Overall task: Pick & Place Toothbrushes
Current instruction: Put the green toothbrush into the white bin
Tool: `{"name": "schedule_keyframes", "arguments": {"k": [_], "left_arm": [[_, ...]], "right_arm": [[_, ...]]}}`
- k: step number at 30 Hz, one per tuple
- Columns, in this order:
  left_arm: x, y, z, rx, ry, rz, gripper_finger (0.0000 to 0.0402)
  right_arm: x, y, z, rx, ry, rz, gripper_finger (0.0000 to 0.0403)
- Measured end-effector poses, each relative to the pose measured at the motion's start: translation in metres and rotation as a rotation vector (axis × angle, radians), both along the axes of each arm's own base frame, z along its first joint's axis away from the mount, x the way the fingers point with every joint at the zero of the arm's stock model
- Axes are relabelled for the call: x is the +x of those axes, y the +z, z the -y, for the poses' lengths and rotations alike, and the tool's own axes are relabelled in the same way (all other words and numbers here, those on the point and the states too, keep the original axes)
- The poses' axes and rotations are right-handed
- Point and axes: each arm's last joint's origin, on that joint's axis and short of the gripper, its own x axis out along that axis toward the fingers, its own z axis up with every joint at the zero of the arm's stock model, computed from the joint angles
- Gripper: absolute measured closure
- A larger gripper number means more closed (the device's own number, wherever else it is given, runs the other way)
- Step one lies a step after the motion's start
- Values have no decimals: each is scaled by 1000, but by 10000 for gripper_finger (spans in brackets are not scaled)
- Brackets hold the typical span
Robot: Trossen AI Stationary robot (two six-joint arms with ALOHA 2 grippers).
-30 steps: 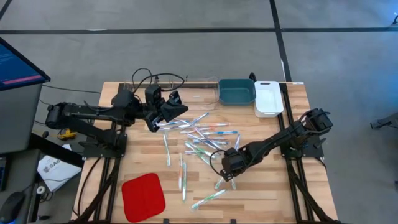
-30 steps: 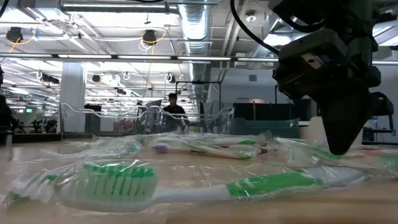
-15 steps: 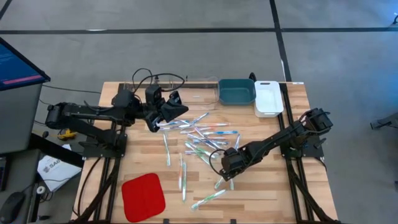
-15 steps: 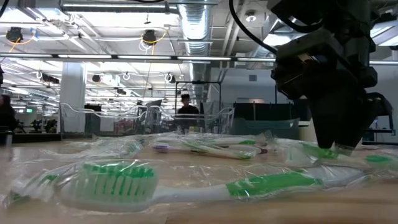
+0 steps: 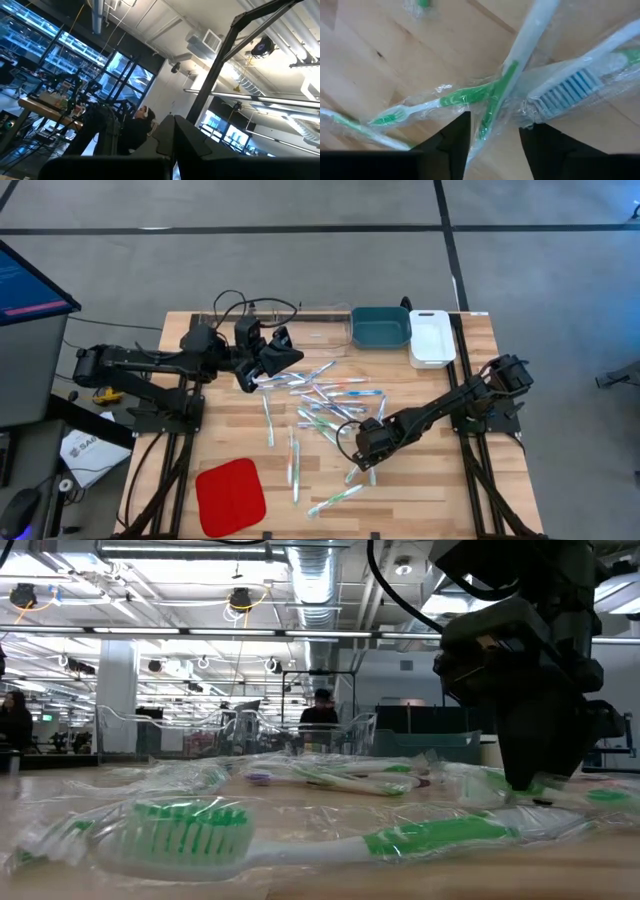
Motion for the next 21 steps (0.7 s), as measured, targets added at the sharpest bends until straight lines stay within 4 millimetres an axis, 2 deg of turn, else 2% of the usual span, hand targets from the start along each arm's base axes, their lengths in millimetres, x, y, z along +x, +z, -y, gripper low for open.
{"name": "schedule_keyframes", "arguments": {"k": [8,16,21], "left_arm": [[0,0,0,0,0,0,400],[0,0,0,-1,2,1,400],[0,0,0,-1,2,1,400]], "right_arm": [[-3,-2,3,-26,14,-41,298],[-5,-3,4,-13,19,-77,387],[-6,-3,8,31,17,-117,387]]}}
